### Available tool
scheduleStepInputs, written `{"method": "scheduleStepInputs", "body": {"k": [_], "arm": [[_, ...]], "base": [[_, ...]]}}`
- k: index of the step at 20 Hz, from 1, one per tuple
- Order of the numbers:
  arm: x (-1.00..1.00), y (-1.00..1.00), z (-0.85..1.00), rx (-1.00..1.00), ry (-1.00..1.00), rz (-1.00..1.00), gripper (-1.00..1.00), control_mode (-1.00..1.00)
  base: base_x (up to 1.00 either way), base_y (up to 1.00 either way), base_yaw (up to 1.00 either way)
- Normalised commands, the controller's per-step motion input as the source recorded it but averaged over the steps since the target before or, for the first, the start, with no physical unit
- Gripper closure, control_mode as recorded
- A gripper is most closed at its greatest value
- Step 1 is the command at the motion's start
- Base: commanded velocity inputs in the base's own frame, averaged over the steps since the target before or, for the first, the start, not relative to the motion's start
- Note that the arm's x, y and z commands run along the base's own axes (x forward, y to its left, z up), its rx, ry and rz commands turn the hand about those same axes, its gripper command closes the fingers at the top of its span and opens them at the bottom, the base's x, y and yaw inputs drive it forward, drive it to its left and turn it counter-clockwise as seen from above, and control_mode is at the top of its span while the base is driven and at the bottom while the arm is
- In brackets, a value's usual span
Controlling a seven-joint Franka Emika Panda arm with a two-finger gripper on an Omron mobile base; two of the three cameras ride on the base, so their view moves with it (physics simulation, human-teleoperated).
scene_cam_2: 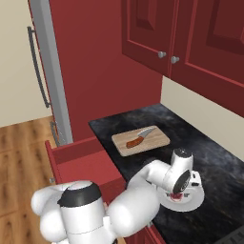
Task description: Pick up the knife from the drawer and place it on the cutting board. Then place the meat from the plate to the cutting board.
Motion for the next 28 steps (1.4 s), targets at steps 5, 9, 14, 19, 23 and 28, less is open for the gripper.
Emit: {"method": "scheduleStepInputs", "body": {"k": [5,9,14,19,23,28], "arm": [[0.00,0.83,-1.00,-0.15,0.09,0.00,1.00,-1.00],[-0.43,0.54,-1.00,0.02,0.17,0.00,1.00,-1.00],[-0.48,0.53,-0.82,0.16,0.08,0.00,1.00,-1.00],[-0.30,0.09,-0.08,0.09,-0.07,0.02,1.00,-1.00],[-0.08,0.01,0.02,0.00,-0.22,0.00,1.00,-1.00],[0.00,0.07,0.23,0.00,-0.15,0.00,1.00,-1.00]], "base": [[0.00,0.00,0.00],[0.00,0.00,0.00],[0.00,0.00,0.00],[0.00,0.00,0.00],[0.00,0.00,0.00],[0.00,0.00,0.00]]}}
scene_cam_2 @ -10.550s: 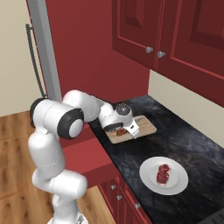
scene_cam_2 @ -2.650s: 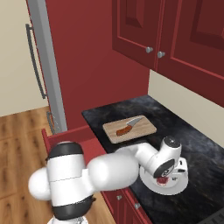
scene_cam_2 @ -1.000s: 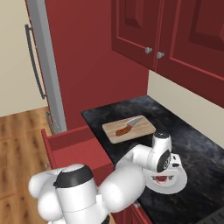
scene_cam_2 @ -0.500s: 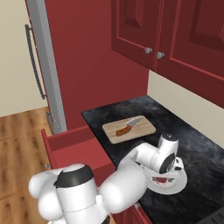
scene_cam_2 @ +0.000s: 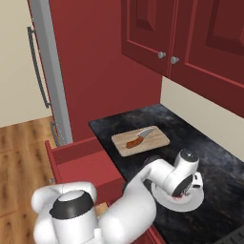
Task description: Pick up the knife from the drawer and place it on the cutting board. Then place the meat from the plate to the cutting board.
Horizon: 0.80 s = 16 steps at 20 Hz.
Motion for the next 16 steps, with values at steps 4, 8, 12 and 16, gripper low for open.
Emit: {"method": "scheduleStepInputs", "body": {"k": [4,8,12,16], "arm": [[0.00,0.09,0.28,-0.01,-0.13,0.00,1.00,-1.00],[0.00,0.06,0.33,0.00,-0.04,0.02,1.00,-1.00],[0.00,0.09,0.35,0.00,0.00,0.04,1.00,-1.00],[0.00,0.25,0.29,-0.03,0.00,0.03,1.00,-1.00]], "base": [[0.00,0.00,0.00],[0.00,0.00,0.00],[0.00,0.00,0.00],[0.00,0.00,0.00]]}}
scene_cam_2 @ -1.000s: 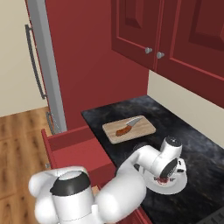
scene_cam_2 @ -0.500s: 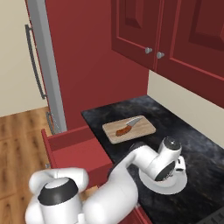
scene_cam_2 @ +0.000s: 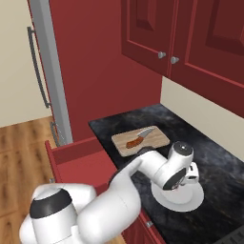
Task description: Pick up the knife from the drawer and place it on the cutting board. Then place the meat from the plate to the cutting board.
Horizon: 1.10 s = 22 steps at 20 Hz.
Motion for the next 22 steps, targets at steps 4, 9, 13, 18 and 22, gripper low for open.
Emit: {"method": "scheduleStepInputs", "body": {"k": [4,9,13,18,22], "arm": [[0.04,0.22,0.24,-0.06,0.00,0.03,1.00,-1.00],[0.09,0.33,0.17,-0.05,0.00,0.10,1.00,-1.00],[0.17,0.57,0.12,-0.07,0.00,0.11,1.00,-1.00],[0.31,0.42,0.15,-0.09,0.00,0.12,1.00,-1.00],[0.37,0.19,0.11,-0.09,0.00,0.15,1.00,-1.00]], "base": [[0.00,0.00,0.00],[0.00,0.00,0.00],[0.00,0.00,0.00],[0.00,0.00,0.00],[0.00,0.00,0.00]]}}
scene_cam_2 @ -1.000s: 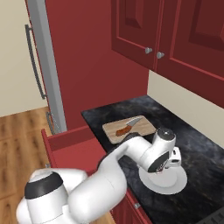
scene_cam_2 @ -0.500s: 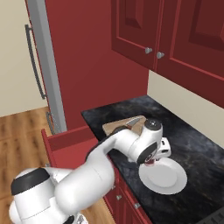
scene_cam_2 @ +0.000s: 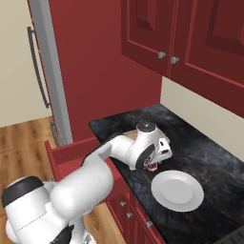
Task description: Pick up the knife from the drawer and place it on the cutting board. Then place the meat from the plate to the cutting board.
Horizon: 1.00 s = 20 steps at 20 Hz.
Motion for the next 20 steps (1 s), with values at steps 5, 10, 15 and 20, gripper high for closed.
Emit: {"method": "scheduleStepInputs", "body": {"k": [5,10,15,20], "arm": [[0.23,0.04,0.12,-0.11,-0.03,0.21,1.00,-1.00],[0.26,0.00,0.02,-0.07,-0.01,0.24,1.00,-1.00],[0.29,0.00,0.00,-0.05,0.00,0.22,1.00,-1.00],[0.25,0.02,0.00,0.00,0.00,0.10,1.00,-1.00]], "base": [[0.00,0.00,0.00],[0.00,0.00,0.00],[0.00,0.00,0.00],[0.00,0.00,0.00]]}}
